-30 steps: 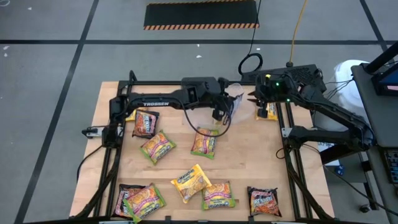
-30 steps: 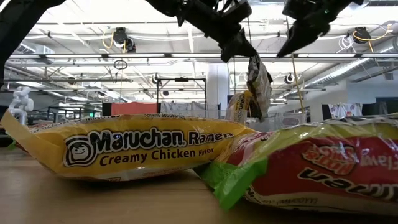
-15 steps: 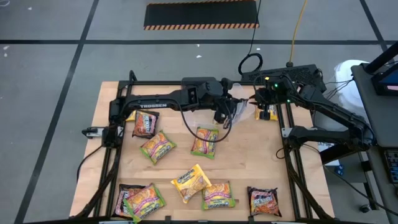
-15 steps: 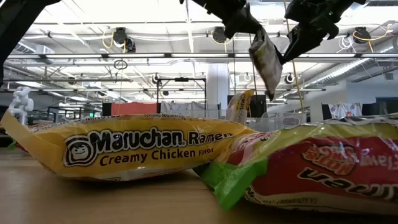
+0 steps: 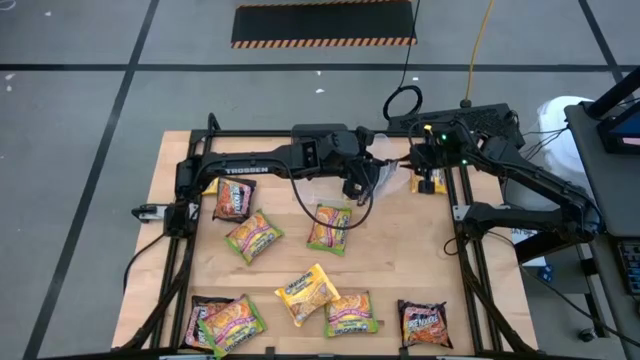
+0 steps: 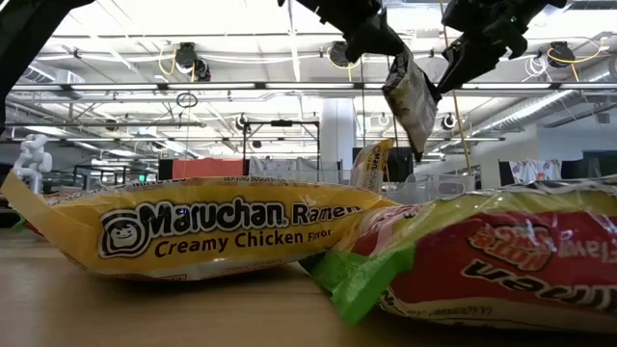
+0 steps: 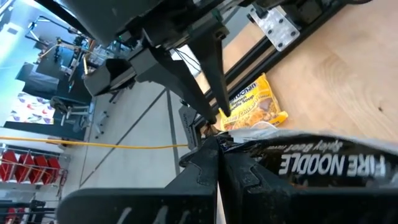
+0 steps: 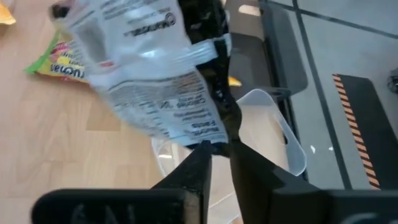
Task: Sort Maruchan noodles
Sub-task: Put the black noodle pack into the right transparent bin
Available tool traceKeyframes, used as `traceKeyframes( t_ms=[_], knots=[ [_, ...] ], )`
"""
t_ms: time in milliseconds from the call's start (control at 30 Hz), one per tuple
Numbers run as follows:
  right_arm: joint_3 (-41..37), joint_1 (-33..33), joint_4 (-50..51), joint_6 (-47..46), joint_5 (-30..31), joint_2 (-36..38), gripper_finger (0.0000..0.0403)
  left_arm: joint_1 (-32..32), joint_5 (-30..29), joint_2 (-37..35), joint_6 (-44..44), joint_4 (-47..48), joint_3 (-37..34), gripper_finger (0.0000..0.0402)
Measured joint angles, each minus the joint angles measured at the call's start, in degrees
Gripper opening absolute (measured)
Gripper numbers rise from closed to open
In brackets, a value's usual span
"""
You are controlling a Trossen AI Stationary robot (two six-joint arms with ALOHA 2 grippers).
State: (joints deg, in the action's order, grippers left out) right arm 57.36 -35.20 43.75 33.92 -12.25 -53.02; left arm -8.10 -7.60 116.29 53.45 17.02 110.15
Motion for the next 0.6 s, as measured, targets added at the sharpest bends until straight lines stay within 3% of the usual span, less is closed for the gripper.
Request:
traceKeyframes(
  t_ms=[300,600],
  knots=[
    [-0.02,0.0,-5.31,-0.55,2.17,-0.01,0.0025,0.0,0.0,0.0,0.02,-0.07,0.0,0.0],
    [-0.02,0.0,-2.96,-2.08,6.21,-0.03,0.0057,0.0,0.0,0.02,0.32,-0.11,0.0,0.0]
  ],
)
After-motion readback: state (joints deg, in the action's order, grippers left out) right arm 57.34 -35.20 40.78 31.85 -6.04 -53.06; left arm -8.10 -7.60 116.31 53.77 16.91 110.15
